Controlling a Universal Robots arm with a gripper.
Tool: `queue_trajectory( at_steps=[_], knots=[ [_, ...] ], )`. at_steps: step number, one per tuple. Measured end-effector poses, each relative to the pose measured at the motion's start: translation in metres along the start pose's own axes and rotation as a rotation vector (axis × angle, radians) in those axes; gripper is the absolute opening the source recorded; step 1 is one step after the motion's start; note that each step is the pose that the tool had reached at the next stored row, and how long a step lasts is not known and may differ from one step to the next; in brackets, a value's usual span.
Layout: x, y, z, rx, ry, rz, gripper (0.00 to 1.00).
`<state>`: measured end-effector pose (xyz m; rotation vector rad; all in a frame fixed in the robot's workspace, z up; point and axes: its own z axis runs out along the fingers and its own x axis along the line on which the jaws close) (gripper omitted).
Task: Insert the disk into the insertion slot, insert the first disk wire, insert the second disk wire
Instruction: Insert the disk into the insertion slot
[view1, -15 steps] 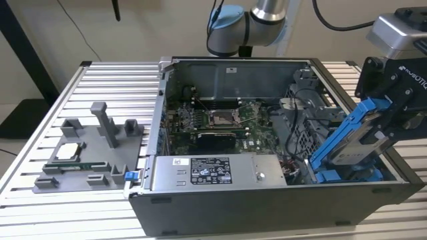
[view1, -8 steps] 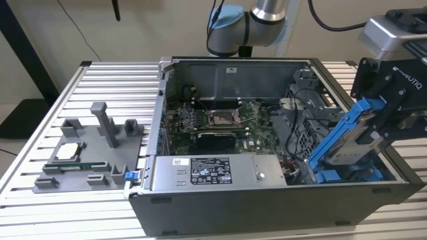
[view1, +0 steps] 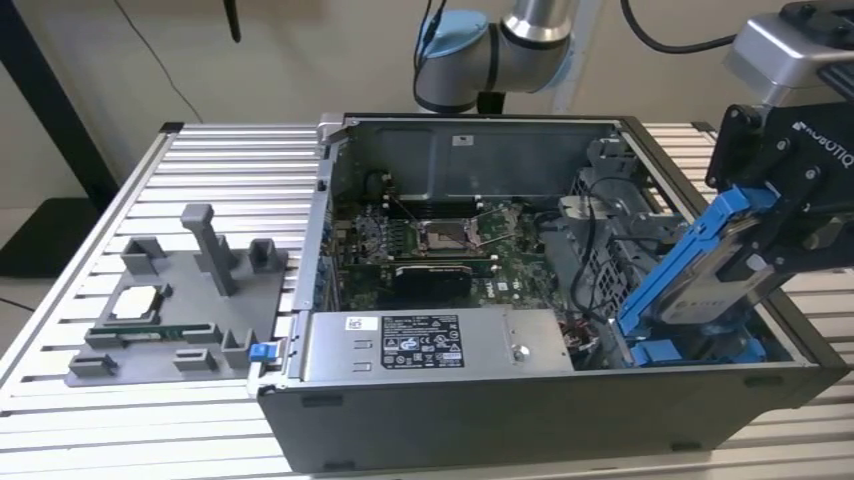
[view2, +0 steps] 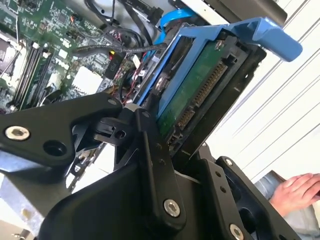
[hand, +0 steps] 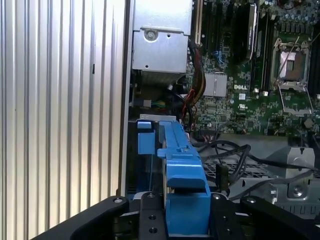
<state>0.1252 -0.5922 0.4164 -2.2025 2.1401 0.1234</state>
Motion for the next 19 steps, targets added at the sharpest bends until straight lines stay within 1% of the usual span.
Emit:
queue_trajectory(
  at_steps=[2, 3, 7, 8, 9, 10, 13, 14, 15, 16, 19],
  knots=[
    [-0.0002, 0.0013, -0.0011, 0.0018, 0.0002, 0.0, 0.0],
    [-0.0003, 0.0028, -0.0015, 0.0054, 0.0003, -0.001, 0.0],
    [-0.0006, 0.0117, -0.002, 0.0253, 0.0011, -0.003, 0.0],
    [-0.0007, 0.0145, -0.002, 0.0319, 0.0012, -0.003, 0.0],
    [-0.0008, 0.0167, -0.002, 0.0408, 0.0016, -0.004, 0.0],
    [-0.0008, 0.0183, -0.002, 0.0523, 0.0026, -0.006, 0.0],
    [-0.0009, 0.021, -0.0019, 0.0906, 0.0115, -0.01, 0.0],
    [-0.0009, 0.0215, -0.0019, 0.0985, 0.0133, -0.011, 0.0],
    [-0.001, 0.0219, -0.0018, 0.102, 0.0141, -0.011, 0.0],
    [-0.0011, 0.0222, -0.0014, 0.1038, 0.0146, -0.011, 0.0],
    [-0.0024, 0.0234, -0.0007, 0.104, 0.0158, -0.01, 0.0]
  ],
)
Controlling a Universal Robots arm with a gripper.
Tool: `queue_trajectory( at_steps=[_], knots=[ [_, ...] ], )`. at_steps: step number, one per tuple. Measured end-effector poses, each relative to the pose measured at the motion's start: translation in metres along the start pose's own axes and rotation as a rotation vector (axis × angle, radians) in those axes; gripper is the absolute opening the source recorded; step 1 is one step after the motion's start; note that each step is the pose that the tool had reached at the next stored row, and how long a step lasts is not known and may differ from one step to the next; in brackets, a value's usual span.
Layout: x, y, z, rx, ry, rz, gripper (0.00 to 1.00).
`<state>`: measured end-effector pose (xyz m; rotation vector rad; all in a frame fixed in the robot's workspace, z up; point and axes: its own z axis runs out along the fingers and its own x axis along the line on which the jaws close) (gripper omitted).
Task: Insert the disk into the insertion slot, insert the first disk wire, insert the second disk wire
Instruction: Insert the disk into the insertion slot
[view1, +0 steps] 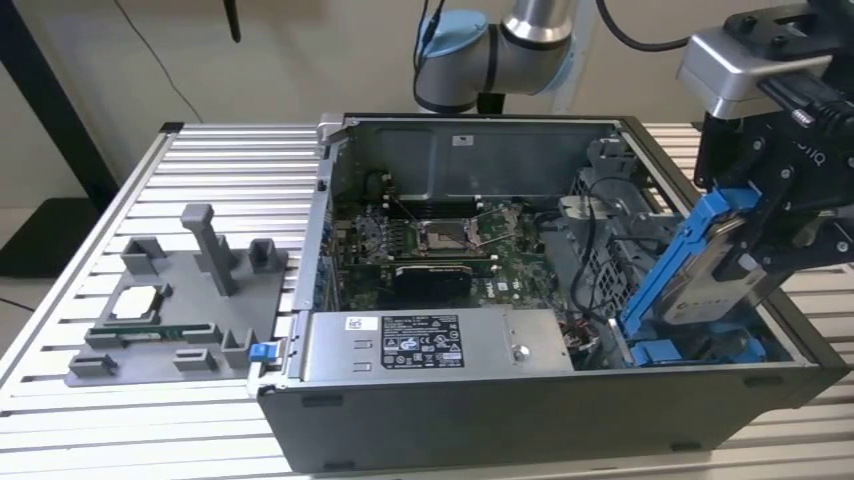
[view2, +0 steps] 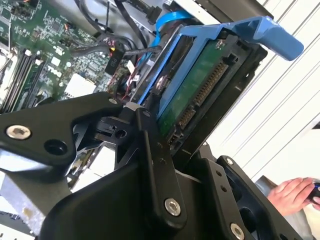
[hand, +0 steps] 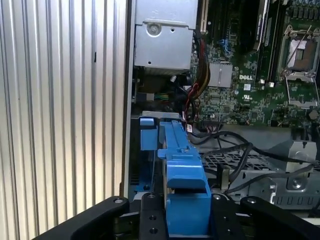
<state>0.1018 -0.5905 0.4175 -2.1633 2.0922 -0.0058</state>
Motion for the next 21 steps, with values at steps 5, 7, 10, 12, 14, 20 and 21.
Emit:
queue_trajectory(
  at_steps=[5, 7, 10, 12, 14, 20, 21],
  knots=[
    [-0.0025, 0.0002, 0.0027, 0.0019, 0.0011, 0.002, 0.0],
    [-0.0025, 0.0006, 0.0031, 0.0021, 0.0013, 0.004, 0.0],
    [-0.0023, 0.0009, 0.0052, 0.0025, 0.0021, 0.009, 0.0],
    [-0.002, 0.0013, 0.0076, 0.003, 0.0028, 0.013, 0.0],
    [-0.0018, 0.0019, 0.0106, 0.0034, 0.0054, 0.019, 0.0],
    [-0.0015, 0.0024, 0.0182, 0.0045, 0.0101, 0.029, 0.0],
    [-0.0016, 0.0021, 0.0171, 0.0031, 0.009, 0.029, 0.0]
  ],
)
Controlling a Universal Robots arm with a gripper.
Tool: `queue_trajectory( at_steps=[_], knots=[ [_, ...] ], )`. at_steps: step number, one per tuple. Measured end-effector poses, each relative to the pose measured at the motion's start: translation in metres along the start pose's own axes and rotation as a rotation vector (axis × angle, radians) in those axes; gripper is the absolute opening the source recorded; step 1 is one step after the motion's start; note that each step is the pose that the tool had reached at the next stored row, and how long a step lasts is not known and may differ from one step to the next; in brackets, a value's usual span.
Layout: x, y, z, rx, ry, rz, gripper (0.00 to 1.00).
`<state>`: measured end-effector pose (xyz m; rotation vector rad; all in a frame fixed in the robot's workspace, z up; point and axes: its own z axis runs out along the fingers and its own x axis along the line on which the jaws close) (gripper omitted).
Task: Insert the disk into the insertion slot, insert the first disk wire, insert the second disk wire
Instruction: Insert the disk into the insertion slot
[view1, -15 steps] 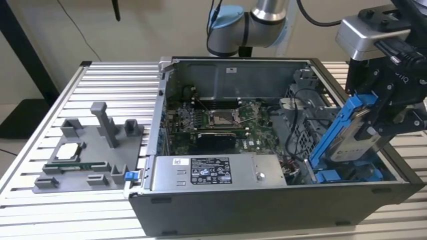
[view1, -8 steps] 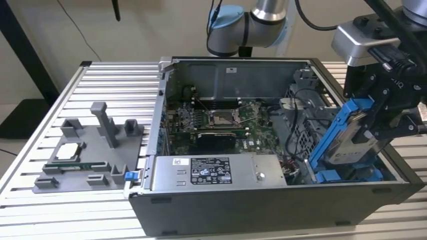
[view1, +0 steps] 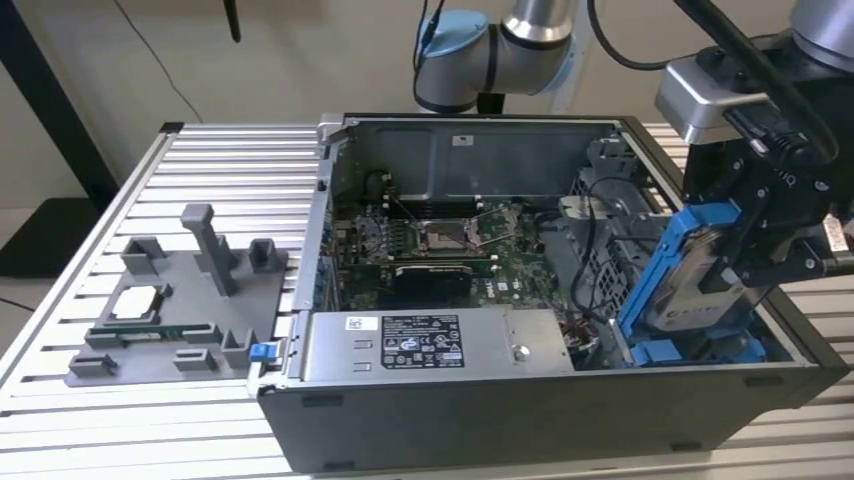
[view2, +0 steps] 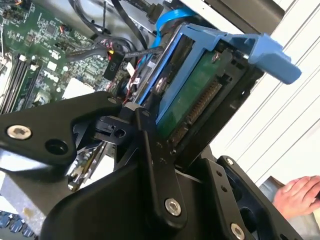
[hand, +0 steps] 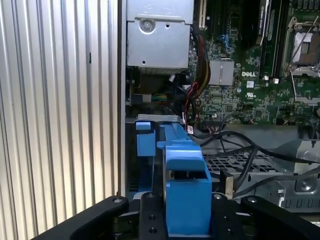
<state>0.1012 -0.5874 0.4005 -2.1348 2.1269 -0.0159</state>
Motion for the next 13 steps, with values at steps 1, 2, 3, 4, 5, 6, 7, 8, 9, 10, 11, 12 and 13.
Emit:
queue_trajectory(
  at_steps=[1, 2, 3, 4, 5, 6, 7, 8, 9, 10, 11, 12, 13],
  knots=[
    [0.0, -0.0003, -0.0016, -0.0029, -0.0007, 0.0, 0.0],
    [-0.0002, -0.0004, -0.0034, -0.0083, -0.0001, 0.001, 0.0],
    [-0.0005, -0.0007, -0.0053, -0.0134, 0.0007, 0.001, 0.0],
    [-0.0005, -0.0011, -0.0055, -0.0164, 0.0006, 0.001, 0.0],
    [-0.0005, -0.0012, -0.0054, -0.0181, 0.0006, 0.002, 0.0],
    [-0.0005, -0.0015, -0.0051, -0.0207, 0.0006, 0.002, 0.0],
    [-0.0003, -0.0021, -0.0043, -0.0237, 0.0006, 0.002, 0.0],
    [-0.0003, -0.0028, -0.0035, -0.0246, 0.0006, 0.002, 0.0],
    [-0.0002, -0.0041, -0.0027, -0.0261, 0.0006, 0.002, 0.0],
    [-0.0001, -0.0055, -0.0024, -0.0285, 0.0006, 0.003, 0.0],
    [-0.0002, -0.007, -0.0023, -0.0309, 0.001, 0.003, 0.0],
    [-0.0002, -0.0083, -0.0021, -0.0341, 0.0009, 0.003, 0.0],
    [-0.0001, -0.0094, -0.0017, -0.0401, 0.0002, 0.003, 0.0]
  ],
)
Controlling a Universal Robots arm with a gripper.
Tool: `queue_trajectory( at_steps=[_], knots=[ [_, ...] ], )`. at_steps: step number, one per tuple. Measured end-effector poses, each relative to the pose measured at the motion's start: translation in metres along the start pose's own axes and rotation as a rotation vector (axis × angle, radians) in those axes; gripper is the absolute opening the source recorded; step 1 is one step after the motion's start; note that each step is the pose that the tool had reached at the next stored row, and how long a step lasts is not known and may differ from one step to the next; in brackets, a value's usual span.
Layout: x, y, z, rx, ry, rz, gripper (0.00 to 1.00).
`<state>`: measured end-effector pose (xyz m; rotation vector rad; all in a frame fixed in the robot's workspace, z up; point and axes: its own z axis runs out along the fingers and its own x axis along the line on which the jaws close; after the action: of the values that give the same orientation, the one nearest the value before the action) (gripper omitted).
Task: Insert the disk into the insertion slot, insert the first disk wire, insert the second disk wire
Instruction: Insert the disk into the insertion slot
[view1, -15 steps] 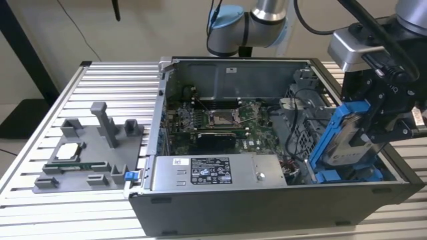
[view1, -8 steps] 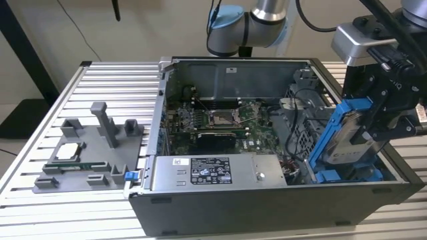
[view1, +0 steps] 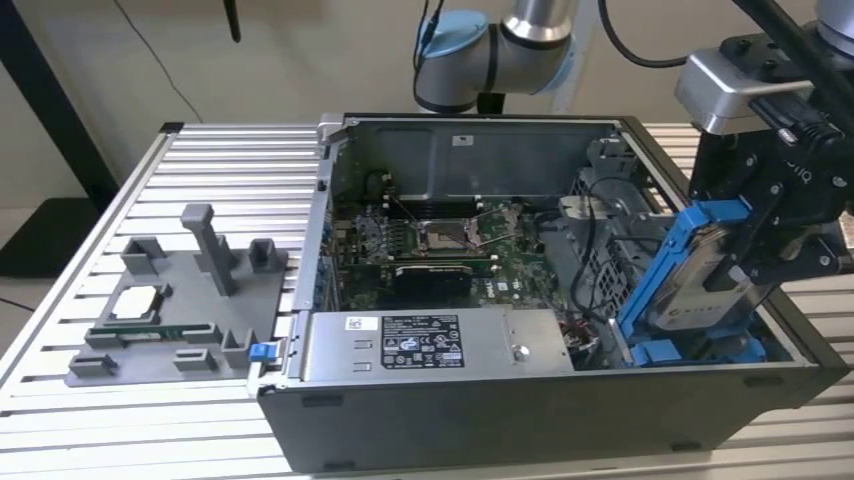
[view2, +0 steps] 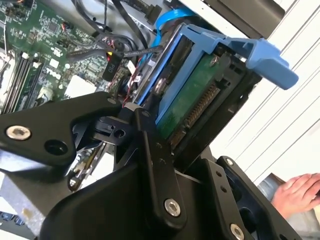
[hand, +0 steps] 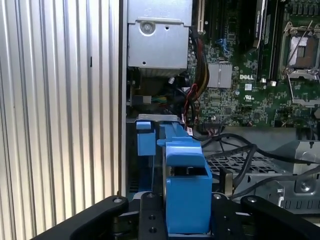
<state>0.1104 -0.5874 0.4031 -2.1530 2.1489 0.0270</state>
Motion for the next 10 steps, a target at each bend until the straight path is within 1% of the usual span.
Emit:
queue_trajectory(
  at_steps=[1, 2, 3, 8, 10],
  knots=[
    [-0.0001, -0.0009, 0.0, -0.0114, 0.0, 0.001, 0.0],
    [-0.0001, -0.0016, 0.0001, -0.0203, 0.0001, 0.001, 0.0],
    [-0.0001, -0.002, 0.0002, -0.0231, 0.0002, 0.001, 0.0],
    [0.0003, -0.0035, 0.0035, -0.024, -0.0012, 0.001, 0.0],
    [0.0002, -0.0039, 0.0037, -0.0238, -0.0017, 0.001, 0.0]
  ],
)
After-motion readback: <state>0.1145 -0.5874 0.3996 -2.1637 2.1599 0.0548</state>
